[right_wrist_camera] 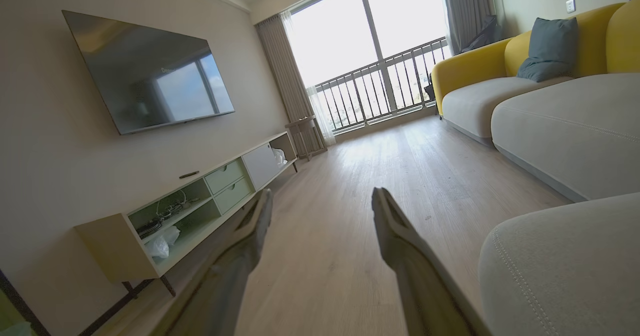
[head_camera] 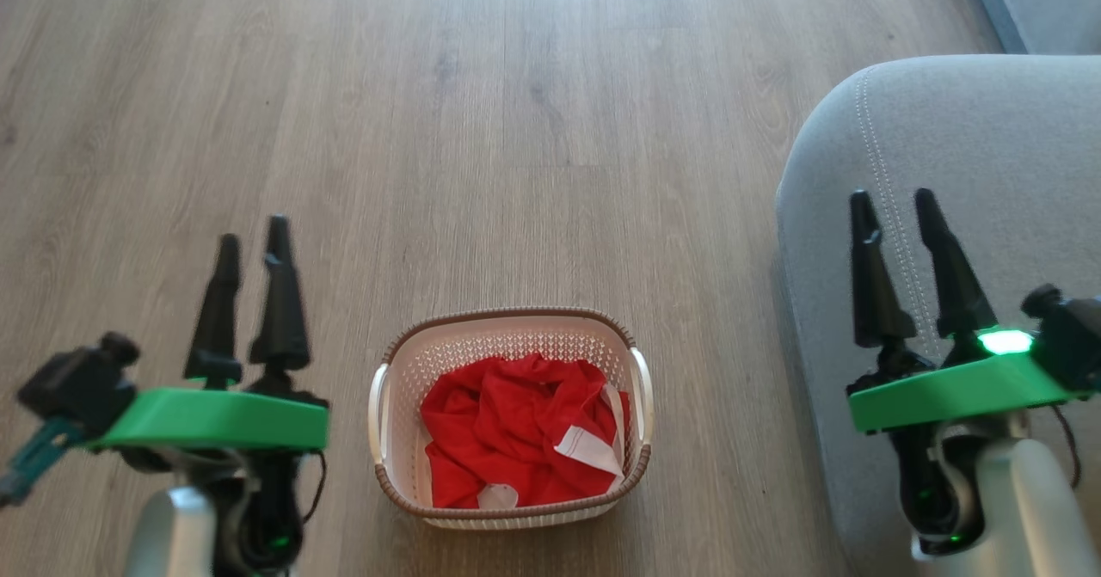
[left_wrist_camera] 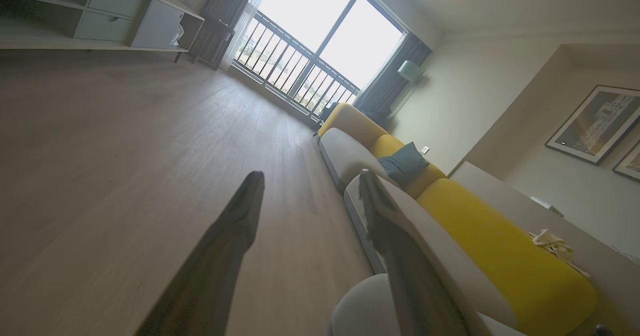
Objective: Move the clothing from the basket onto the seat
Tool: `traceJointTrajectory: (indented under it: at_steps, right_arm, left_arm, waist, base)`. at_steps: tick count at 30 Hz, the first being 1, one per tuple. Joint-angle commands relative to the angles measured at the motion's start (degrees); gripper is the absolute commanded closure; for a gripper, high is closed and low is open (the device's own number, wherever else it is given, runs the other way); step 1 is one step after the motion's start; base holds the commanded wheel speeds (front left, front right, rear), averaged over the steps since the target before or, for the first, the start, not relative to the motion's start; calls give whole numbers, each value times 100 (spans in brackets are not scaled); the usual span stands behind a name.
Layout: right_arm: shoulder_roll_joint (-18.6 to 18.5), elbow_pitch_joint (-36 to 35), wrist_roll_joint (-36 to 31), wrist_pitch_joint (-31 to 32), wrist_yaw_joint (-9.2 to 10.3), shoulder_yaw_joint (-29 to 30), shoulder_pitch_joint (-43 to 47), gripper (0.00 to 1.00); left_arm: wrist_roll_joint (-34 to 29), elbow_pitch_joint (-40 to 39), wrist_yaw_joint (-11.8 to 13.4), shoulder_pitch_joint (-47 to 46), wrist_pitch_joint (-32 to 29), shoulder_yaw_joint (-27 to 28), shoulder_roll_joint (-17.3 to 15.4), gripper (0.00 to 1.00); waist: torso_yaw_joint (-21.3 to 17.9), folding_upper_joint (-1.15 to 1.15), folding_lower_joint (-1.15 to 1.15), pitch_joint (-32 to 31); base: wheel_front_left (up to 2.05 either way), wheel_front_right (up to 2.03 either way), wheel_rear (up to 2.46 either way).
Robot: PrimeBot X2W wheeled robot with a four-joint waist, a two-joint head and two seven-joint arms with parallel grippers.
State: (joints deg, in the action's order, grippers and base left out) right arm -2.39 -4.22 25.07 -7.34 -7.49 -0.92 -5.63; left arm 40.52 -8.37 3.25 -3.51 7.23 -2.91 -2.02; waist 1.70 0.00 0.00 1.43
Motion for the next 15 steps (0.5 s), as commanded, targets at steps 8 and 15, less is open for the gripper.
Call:
traceJointTrajectory:
  at_steps: [8, 15]
  right_arm:
    - [-46, -193, -640, -186, 0, -310, -269, 0]
    - [-46, 212, -1238, -303, 0, -198, -142, 0]
  left_arm:
    - [-1355, -114, 377, -260, 199, -458, -65, 0]
    - [-2161, 257, 668, -214, 316, -987, -154, 0]
  waist:
    - [-61, 0, 0, 29]
    - [-110, 0, 0, 22]
  base:
    - [0, 0, 0]
    - [0, 0, 0]
